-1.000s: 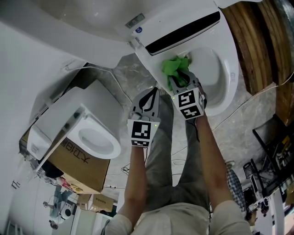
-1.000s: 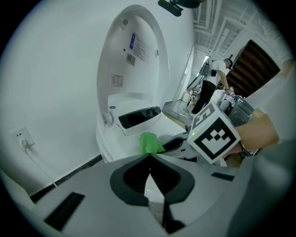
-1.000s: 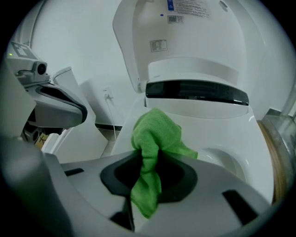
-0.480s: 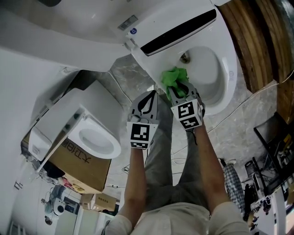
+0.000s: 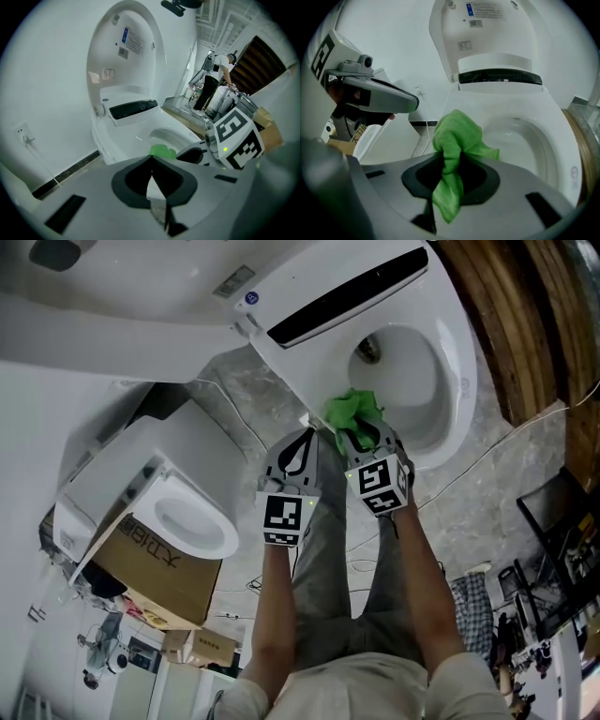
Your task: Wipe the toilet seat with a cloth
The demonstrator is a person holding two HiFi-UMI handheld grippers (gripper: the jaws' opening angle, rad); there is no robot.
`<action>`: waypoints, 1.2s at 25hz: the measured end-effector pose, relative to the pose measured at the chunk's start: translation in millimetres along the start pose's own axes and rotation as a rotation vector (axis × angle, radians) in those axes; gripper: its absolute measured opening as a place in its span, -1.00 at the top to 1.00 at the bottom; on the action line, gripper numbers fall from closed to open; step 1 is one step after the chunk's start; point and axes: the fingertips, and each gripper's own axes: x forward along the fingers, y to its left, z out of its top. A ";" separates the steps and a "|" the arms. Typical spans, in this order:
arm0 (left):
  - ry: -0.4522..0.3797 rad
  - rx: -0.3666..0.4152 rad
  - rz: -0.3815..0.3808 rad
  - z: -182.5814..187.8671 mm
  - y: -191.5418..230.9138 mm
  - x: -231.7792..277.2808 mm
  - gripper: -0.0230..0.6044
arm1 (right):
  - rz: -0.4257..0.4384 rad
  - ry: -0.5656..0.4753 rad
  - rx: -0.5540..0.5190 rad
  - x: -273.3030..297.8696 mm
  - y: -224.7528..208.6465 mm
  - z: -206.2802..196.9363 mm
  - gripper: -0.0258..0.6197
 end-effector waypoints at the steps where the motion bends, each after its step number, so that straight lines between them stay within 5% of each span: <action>1: 0.002 0.000 0.002 -1.4 -2.6 -0.1 0.89 | 0.005 0.003 -0.004 -1.8 0.6 -3.2 0.62; 19: 0.017 0.015 0.030 -1.4 -54.0 -1.3 0.89 | 0.052 0.099 -0.041 -44.0 -5.1 -68.7 0.62; 30: -0.045 0.070 0.034 76.6 -111.4 -51.4 0.89 | 0.031 0.041 -0.036 -169.4 -25.7 -52.8 0.62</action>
